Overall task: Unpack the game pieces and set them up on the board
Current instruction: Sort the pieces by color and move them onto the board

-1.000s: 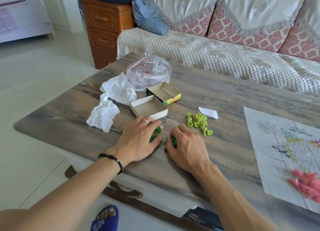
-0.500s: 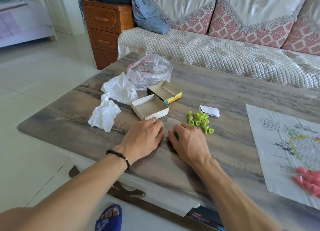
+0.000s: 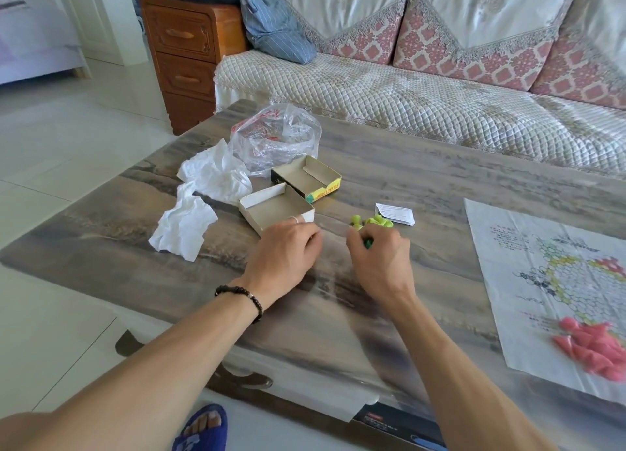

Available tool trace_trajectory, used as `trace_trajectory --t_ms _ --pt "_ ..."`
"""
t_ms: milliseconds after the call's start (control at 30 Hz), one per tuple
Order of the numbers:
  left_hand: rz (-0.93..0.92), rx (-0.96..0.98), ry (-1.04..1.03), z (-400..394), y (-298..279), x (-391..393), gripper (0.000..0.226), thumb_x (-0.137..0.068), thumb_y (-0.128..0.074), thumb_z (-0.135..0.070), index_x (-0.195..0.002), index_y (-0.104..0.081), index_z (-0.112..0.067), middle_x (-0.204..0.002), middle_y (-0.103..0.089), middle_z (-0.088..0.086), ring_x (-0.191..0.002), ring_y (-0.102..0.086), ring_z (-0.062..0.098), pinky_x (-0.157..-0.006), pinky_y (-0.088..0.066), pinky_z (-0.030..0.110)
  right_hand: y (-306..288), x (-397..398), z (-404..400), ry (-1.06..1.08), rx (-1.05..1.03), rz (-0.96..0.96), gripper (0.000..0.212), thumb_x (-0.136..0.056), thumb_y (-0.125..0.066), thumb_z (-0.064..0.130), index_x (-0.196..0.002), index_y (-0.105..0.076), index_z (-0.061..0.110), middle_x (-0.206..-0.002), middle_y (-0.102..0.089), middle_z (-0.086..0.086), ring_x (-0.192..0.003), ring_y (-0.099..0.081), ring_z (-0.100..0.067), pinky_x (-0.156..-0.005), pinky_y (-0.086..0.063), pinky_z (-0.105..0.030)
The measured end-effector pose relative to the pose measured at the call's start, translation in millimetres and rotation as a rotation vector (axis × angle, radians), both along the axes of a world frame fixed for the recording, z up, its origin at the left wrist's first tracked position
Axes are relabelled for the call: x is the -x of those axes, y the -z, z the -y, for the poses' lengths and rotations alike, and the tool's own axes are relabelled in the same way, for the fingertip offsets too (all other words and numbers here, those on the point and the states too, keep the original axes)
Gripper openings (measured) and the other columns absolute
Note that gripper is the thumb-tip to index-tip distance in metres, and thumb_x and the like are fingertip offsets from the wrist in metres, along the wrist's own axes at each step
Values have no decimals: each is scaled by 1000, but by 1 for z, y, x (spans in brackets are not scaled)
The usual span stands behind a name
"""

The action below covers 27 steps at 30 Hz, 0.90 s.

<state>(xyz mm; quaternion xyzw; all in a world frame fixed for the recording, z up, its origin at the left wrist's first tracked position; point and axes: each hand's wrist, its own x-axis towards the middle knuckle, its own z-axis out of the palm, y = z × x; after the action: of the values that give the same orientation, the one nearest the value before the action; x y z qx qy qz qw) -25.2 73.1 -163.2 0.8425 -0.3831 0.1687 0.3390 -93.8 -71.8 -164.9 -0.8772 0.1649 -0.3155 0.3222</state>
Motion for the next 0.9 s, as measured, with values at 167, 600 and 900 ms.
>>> trace_trajectory --t_ms 167,600,900 --pt "-63 114 -21 24 -9 3 35 -93 -57 -16 -61 -57 -4 -54 -41 3 -55 -34 17 -53 -24 27 -8 7 23 103 -166 -21 46 -87 -57 32 -54 -43 4 -47 -32 5 -52 -26 -13 -48 -26 -23" --pt "-357 268 165 162 -34 63 41 -92 -54 -22 -58 -46 0 -52 -31 3 -54 -28 13 -52 -26 37 -55 98 126 308 -760 243 33 -86 -61 23 -58 -51 10 -49 -45 -1 -41 -33 -14 -39 -25 -21" --pt "-406 197 480 315 -49 164 48 -91 -54 -19 -50 -30 -14 -43 -26 -6 -40 -25 11 -43 -22 26 -44 248 263 767 -673 408 39 -87 -61 22 -60 -53 -4 -52 -43 -10 -47 -34 -17 -42 -26 -24"
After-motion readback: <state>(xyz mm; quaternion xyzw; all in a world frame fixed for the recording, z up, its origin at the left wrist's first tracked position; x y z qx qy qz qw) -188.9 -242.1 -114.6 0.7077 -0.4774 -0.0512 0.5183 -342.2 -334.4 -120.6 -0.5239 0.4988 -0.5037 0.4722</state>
